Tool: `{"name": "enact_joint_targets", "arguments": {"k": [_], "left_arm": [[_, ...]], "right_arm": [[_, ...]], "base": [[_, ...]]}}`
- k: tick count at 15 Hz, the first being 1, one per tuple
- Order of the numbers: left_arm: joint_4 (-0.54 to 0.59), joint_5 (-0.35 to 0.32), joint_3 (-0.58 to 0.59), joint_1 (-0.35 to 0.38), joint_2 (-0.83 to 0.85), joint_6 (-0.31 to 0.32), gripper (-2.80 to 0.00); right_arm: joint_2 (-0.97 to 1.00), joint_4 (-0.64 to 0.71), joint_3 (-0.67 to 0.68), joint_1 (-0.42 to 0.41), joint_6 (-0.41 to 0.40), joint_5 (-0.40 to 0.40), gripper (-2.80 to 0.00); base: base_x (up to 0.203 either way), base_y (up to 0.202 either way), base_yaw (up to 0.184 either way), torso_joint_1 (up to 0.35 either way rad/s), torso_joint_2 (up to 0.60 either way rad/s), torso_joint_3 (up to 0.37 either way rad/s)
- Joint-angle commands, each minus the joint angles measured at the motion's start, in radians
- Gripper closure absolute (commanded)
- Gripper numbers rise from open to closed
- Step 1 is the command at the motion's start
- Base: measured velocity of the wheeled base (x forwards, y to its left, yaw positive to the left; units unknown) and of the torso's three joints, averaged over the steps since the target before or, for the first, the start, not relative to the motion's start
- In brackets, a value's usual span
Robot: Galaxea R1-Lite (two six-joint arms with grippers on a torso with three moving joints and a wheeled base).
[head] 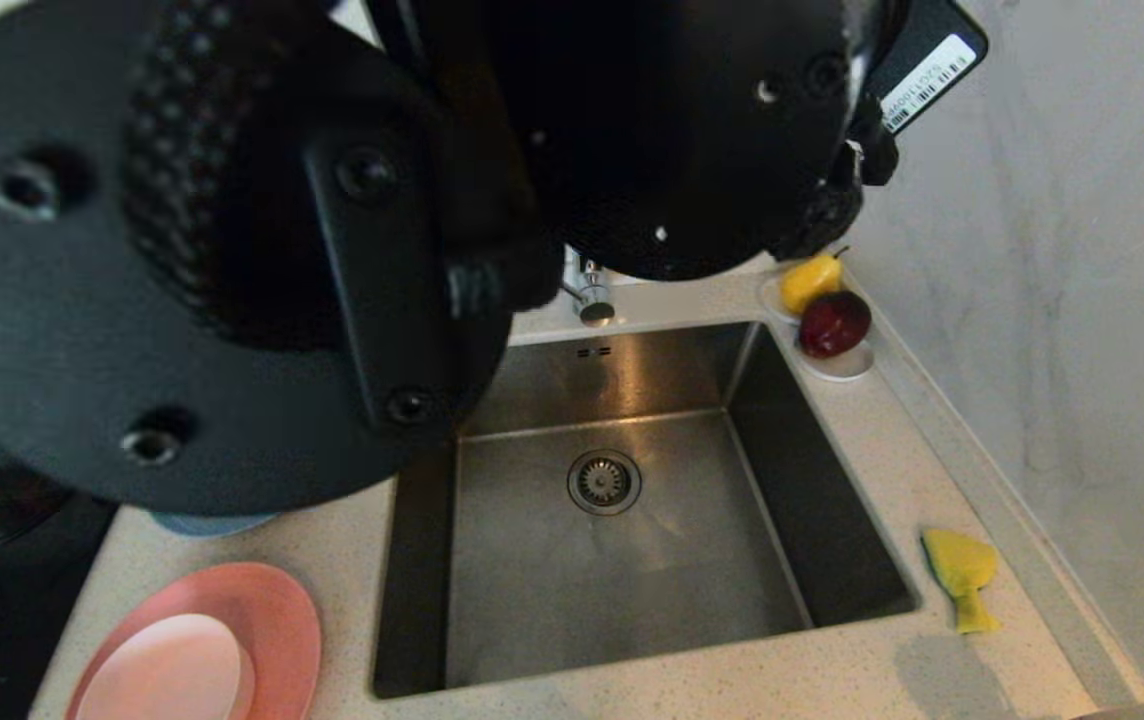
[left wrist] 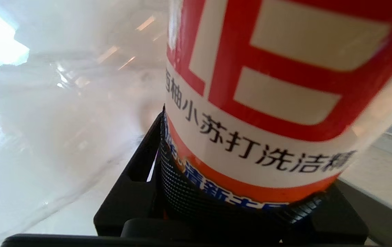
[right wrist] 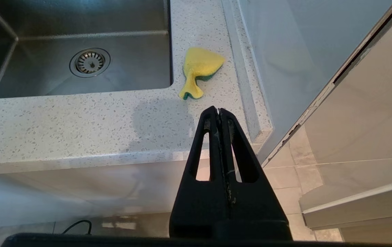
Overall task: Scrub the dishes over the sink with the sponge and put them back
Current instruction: Squeeze it onto the sponge
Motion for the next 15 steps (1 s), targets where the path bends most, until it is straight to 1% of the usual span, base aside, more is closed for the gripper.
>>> {"name": "enact_joint_targets", "arguments": {"k": [1,4,11,13,15], "left_arm": [[-0.022,0.012,0.0,-0.029,0.063,0.014,0.0],[-0.026,0.053,0.007,-0.05,0.101,0.016,0.0],[-0.013,0.074,0.02,-0.057,0.177,0.016,0.0],[-0.01,0.074,0.046,-0.057,0.185,0.027,0.0],[-0.01,0.074,0.101,-0.057,0.188,0.043,0.0]], "right_arm": [[0.001,-0.001,0.0,0.0,0.0,0.0,0.0],[0.001,-0.001,0.0,0.0,0.0,0.0,0.0],[0.001,-0.001,0.0,0.0,0.0,0.0,0.0],[0.001,-0.001,0.0,0.0,0.0,0.0,0.0],[0.001,-0.001,0.0,0.0,0.0,0.0,0.0]], "base": [[0.0,0.0,0.0,0.0,0.0,0.0],[0.0,0.0,0.0,0.0,0.0,0.0],[0.0,0.0,0.0,0.0,0.0,0.0],[0.0,0.0,0.0,0.0,0.0,0.0],[0.0,0.0,0.0,0.0,0.0,0.0]]}}
